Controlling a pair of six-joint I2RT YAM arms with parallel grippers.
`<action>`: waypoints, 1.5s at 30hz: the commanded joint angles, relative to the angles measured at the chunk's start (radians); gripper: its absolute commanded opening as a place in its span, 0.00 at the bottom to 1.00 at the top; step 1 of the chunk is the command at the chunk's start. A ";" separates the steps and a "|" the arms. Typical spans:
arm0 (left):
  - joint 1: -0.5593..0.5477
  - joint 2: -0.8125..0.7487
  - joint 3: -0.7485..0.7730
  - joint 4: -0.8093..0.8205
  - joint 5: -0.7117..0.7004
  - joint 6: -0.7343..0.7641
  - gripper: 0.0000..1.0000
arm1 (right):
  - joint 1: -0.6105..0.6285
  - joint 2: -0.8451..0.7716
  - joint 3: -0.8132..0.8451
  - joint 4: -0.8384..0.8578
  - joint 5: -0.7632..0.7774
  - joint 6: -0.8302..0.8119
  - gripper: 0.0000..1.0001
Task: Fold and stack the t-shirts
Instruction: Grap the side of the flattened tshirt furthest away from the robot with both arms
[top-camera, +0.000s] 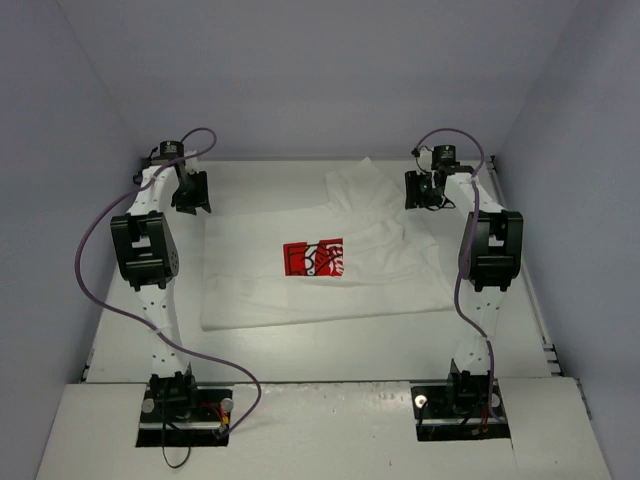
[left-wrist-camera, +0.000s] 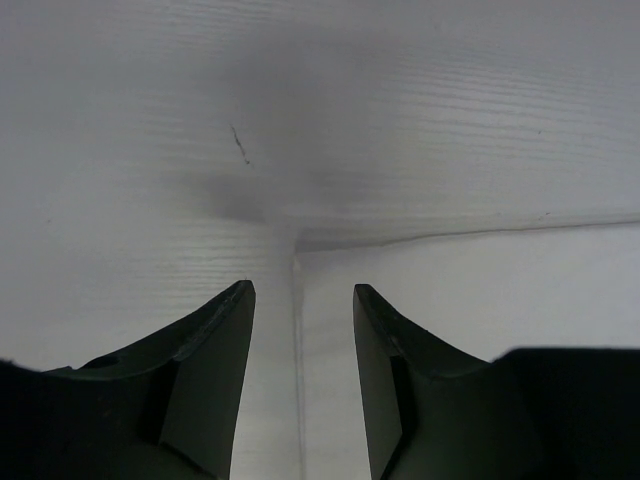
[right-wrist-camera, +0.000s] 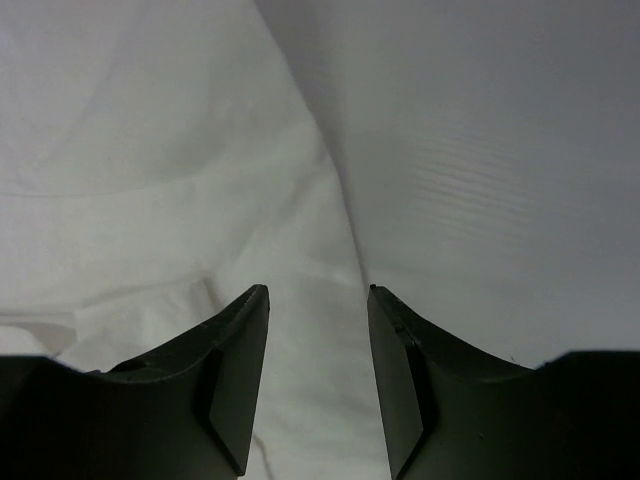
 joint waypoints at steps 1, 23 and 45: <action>0.001 -0.013 0.063 0.004 0.080 0.063 0.40 | -0.002 -0.021 0.054 0.015 -0.075 -0.089 0.43; 0.000 0.065 0.053 0.008 0.123 0.153 0.39 | -0.002 -0.026 0.008 0.015 -0.111 -0.116 0.45; -0.002 0.054 0.050 0.010 0.110 0.142 0.00 | -0.002 0.086 0.159 0.016 -0.107 -0.136 0.55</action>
